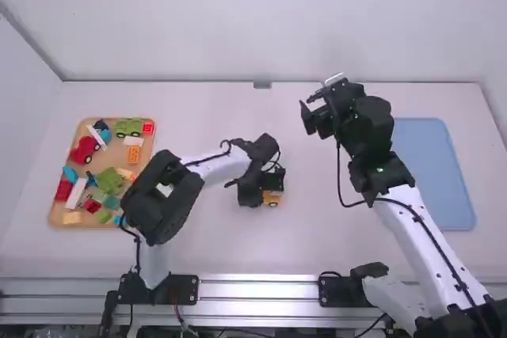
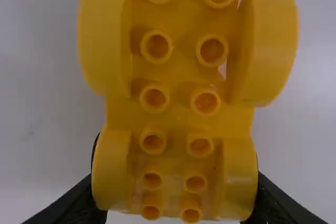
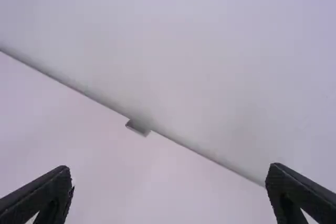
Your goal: Assemble lego blocks to make yellow taxi
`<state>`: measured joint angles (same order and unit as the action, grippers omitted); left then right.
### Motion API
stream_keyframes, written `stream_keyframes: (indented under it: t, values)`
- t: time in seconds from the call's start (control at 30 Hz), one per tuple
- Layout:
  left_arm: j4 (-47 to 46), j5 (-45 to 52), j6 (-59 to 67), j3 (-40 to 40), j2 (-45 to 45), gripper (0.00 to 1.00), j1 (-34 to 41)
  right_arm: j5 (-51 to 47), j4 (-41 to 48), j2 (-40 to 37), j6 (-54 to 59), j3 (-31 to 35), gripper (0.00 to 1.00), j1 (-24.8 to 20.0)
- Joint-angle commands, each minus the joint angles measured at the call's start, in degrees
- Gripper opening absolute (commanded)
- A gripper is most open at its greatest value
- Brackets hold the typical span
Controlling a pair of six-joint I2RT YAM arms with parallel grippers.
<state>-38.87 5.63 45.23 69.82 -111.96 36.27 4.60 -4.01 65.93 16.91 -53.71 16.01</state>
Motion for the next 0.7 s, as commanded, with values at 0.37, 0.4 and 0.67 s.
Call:
stream_keyframes:
  t: [0.37,0.4,0.67]
  values:
    - [-0.96,1.86,-0.63,1.77,1.77,0.99,-2.89,0.07,-0.11,0.39,0.02,-1.77,0.98,0.61]
    - [-1.05,2.12,-0.68,2.12,2.4,0.99,-3.67,0.04,-0.07,0.39,0.11,-1.77,0.98,0.66]
    - [-1.36,1.46,-0.96,6.58,11.78,0.99,-13.99,0.07,0.13,0.39,0.09,-1.77,0.98,0.15]
